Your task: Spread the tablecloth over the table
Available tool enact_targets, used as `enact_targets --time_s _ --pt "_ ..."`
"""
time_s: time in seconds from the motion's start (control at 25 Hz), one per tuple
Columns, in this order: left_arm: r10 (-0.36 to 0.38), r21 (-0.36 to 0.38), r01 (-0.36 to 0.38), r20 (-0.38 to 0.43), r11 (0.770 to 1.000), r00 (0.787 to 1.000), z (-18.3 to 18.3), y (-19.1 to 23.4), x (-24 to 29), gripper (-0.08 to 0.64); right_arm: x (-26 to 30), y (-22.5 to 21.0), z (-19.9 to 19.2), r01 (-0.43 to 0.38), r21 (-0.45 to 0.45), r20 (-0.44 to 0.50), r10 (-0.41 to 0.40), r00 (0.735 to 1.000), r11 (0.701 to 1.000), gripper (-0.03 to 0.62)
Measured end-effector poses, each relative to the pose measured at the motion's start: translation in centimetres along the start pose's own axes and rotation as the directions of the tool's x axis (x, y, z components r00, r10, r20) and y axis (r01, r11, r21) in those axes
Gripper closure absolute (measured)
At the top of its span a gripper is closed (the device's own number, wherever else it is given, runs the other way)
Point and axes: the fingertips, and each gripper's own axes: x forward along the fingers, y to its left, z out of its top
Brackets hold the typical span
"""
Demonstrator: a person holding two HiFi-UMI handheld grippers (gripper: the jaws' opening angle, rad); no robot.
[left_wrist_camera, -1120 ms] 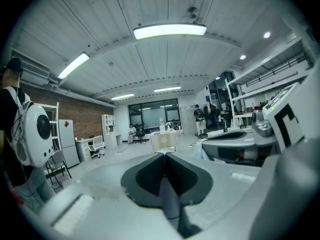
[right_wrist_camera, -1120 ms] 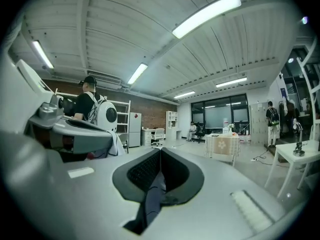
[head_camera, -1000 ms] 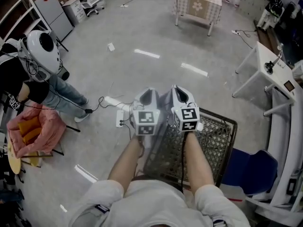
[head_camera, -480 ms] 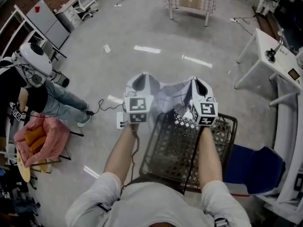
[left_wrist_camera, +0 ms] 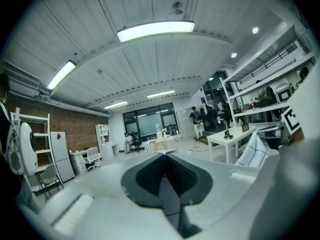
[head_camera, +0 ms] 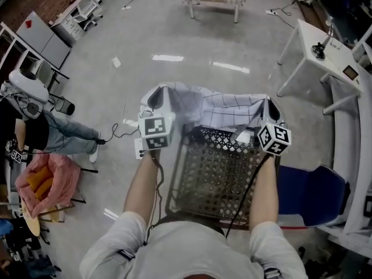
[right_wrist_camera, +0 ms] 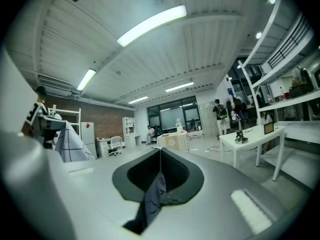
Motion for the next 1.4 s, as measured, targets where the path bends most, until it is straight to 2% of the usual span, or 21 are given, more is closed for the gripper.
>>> enact_targets --time_s 0.12,0.24,0.36,0.6,0.88,1.04,1.2,1.4 --pt "-0.004 -0.026 0.004 -0.009 1.0 1.0 -0.3 0.2 -0.3 0.537 -2.5 -3.3 1.8 0.083 -0.003 0.032 -0.083 0.996 0.997 0.584" --pt "-0.027 -0.034 0.026 -0.016 0.999 1.0 -0.7 2.1 -0.7 0.537 -4.1 -3.5 4.0 0.155 -0.027 0.061 -0.154 0.986 0.987 0.585" --pt "-0.047 -0.047 0.046 -0.02 0.998 0.999 -1.0 1.6 -1.2 0.537 -6.4 -4.8 5.3 0.203 -0.055 0.068 -0.199 0.978 0.978 0.585" --pt "-0.095 -0.083 0.091 -0.049 0.992 0.994 -3.0 -1.6 -3.3 0.537 -13.2 -7.9 5.8 0.278 -0.084 0.065 -0.274 0.96 0.957 0.585" --pt "-0.18 -0.091 0.172 -0.09 0.981 0.98 -5.6 -2.7 -6.8 0.537 -22.5 -11.7 5.5 0.405 -0.08 0.032 -0.404 0.914 0.911 0.586" --pt "-0.168 -0.098 0.157 -0.121 0.983 0.978 -6.7 -1.4 -8.7 0.537 -26.9 -13.7 2.8 0.415 -0.04 -0.02 -0.416 0.909 0.909 0.584" --pt "-0.099 -0.106 0.085 -0.141 0.991 0.985 -7.7 -0.7 -11.4 0.537 -30.2 -15.4 1.4 0.404 -0.072 -0.035 -0.407 0.913 0.912 0.584" --pt "-0.026 -0.127 0.005 -0.161 0.992 0.987 -9.5 -2.7 -15.6 0.537 -31.1 -14.2 1.1 0.313 -0.158 -0.033 -0.322 0.946 0.936 0.585"
